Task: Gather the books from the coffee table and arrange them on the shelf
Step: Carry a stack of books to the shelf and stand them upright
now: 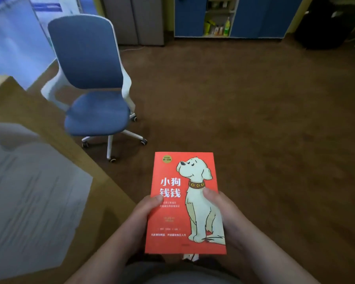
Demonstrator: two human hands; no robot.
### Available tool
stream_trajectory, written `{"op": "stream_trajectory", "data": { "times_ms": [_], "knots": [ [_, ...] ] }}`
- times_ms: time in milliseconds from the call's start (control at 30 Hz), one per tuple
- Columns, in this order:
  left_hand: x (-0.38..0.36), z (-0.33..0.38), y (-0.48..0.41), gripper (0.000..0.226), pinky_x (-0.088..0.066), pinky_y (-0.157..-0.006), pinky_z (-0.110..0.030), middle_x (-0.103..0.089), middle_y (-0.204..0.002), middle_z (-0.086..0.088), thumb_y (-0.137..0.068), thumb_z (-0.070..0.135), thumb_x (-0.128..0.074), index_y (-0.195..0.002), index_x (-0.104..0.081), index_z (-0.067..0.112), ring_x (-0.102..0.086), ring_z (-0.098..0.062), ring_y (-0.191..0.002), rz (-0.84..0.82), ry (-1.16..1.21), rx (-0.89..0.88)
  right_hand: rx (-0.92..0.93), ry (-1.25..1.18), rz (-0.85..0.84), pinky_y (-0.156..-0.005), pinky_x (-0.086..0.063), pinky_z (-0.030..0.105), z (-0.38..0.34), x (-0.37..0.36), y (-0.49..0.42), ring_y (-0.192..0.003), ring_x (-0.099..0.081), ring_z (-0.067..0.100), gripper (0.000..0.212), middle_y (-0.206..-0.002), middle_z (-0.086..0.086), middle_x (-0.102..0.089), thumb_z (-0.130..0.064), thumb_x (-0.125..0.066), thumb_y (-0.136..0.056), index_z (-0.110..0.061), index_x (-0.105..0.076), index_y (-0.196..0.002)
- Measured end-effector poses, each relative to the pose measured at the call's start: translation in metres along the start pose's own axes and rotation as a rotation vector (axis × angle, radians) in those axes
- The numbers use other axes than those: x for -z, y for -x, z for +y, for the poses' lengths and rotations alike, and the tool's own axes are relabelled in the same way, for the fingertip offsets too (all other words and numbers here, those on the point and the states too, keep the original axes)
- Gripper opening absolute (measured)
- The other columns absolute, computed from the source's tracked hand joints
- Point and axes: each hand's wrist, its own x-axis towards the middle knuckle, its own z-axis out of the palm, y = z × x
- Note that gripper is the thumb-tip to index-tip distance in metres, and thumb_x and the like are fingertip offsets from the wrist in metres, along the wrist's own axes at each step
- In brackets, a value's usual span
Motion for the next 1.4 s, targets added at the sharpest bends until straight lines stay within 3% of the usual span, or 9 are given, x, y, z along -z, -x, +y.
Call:
{"op": "stream_trajectory", "data": {
  "times_ms": [167, 300, 433, 633, 800, 933, 1033, 1100, 1400],
  "knots": [
    [-0.017, 0.035, -0.037, 0.053, -0.058, -0.049, -0.030, -0.075, -0.072, -0.014, -0.069, 0.022, -0.071, -0.117, -0.061, 0.001, -0.073, -0.024, -0.058, 0.026, 0.069, 0.002, 0.005, 0.042, -0.040, -0.108, -0.047, 0.061, -0.041, 0.013, -0.042, -0.116, -0.069, 0.039, 0.061, -0.126, 0.016, -0.072, -0.044, -0.066, -0.084, -0.012, -0.061, -0.136],
    [-0.020, 0.059, -0.074, 0.055, -0.060, -0.073, -0.043, -0.074, -0.092, -0.019, -0.071, 0.031, -0.069, -0.117, -0.064, 0.000, -0.072, -0.032, -0.071, 0.102, 0.106, 0.001, -0.024, 0.088, -0.053, -0.107, -0.047, 0.061, -0.074, 0.018, -0.084, -0.114, -0.070, 0.038, 0.061, -0.124, 0.014, -0.073, -0.045, -0.067, -0.082, -0.013, -0.061, -0.134],
    [-0.014, 0.089, -0.122, 0.046, -0.058, -0.050, -0.031, -0.075, -0.072, -0.012, -0.066, 0.025, -0.069, -0.105, -0.063, 0.002, -0.073, -0.023, -0.058, 0.117, 0.122, 0.008, -0.047, 0.167, -0.085, -0.105, -0.051, 0.058, -0.115, 0.017, -0.134, -0.112, -0.072, 0.035, 0.060, -0.123, 0.013, -0.074, -0.044, -0.065, -0.083, -0.014, -0.059, -0.135],
    [0.013, 0.144, -0.191, 0.110, -0.053, -0.043, -0.018, -0.069, -0.050, -0.005, -0.001, 0.039, -0.088, -0.098, -0.052, 0.000, -0.069, -0.009, -0.047, 0.047, 0.093, -0.052, -0.083, 0.285, -0.153, -0.104, -0.051, 0.057, -0.179, 0.006, -0.226, -0.110, -0.073, 0.032, 0.062, -0.122, 0.008, -0.075, -0.047, -0.066, -0.083, -0.018, -0.055, -0.136],
    [0.009, 0.182, -0.221, 0.060, -0.059, -0.054, -0.030, -0.077, -0.080, -0.010, -0.059, 0.039, -0.075, -0.108, -0.062, 0.007, -0.075, -0.023, -0.066, 0.112, 0.316, -0.092, -0.115, 0.315, -0.217, -0.106, -0.050, 0.058, -0.226, -0.014, -0.283, -0.112, -0.072, 0.035, 0.061, -0.124, 0.011, -0.074, -0.044, -0.065, -0.084, -0.015, -0.057, -0.137],
    [0.015, 0.212, -0.228, 0.065, -0.058, -0.050, -0.029, -0.076, -0.076, -0.011, -0.056, 0.037, -0.080, -0.108, -0.061, 0.003, -0.074, -0.022, -0.061, 0.196, 0.395, -0.131, -0.143, 0.357, -0.289, -0.104, -0.052, 0.057, -0.252, -0.036, -0.314, -0.112, -0.071, 0.037, 0.058, -0.124, 0.014, -0.074, -0.040, -0.064, -0.085, -0.012, -0.058, -0.135],
    [0.025, 0.226, -0.231, 0.042, -0.055, -0.045, -0.026, -0.075, -0.066, -0.008, -0.066, 0.026, -0.060, -0.101, -0.059, 0.003, -0.072, -0.019, -0.053, 0.279, 0.457, -0.144, -0.175, 0.387, -0.383, -0.095, -0.059, 0.048, -0.267, -0.057, -0.340, -0.110, -0.072, 0.037, 0.058, -0.123, 0.015, -0.074, -0.037, -0.063, -0.084, -0.010, -0.058, -0.134],
    [0.025, 0.236, -0.228, 0.037, -0.054, -0.044, -0.025, -0.074, -0.064, -0.009, -0.063, 0.010, -0.071, -0.097, -0.060, 0.003, -0.071, -0.018, -0.051, 0.319, 0.499, -0.177, -0.190, 0.419, -0.438, -0.096, -0.059, 0.048, -0.274, -0.071, -0.360, -0.112, -0.071, 0.038, 0.061, -0.125, 0.016, -0.073, -0.038, -0.063, -0.084, -0.008, -0.057, -0.136],
    [0.040, 0.288, -0.244, 0.049, -0.053, -0.038, -0.028, -0.072, -0.060, -0.014, -0.042, 0.037, -0.090, -0.074, -0.075, 0.003, -0.069, -0.022, -0.046, 0.527, 0.760, -0.265, -0.344, 0.601, -0.699, -0.104, -0.052, 0.054, -0.309, -0.138, -0.451, -0.112, -0.072, 0.032, 0.067, -0.124, 0.009, -0.074, -0.048, -0.065, -0.083, -0.015, -0.053, -0.140]
  ]
}}
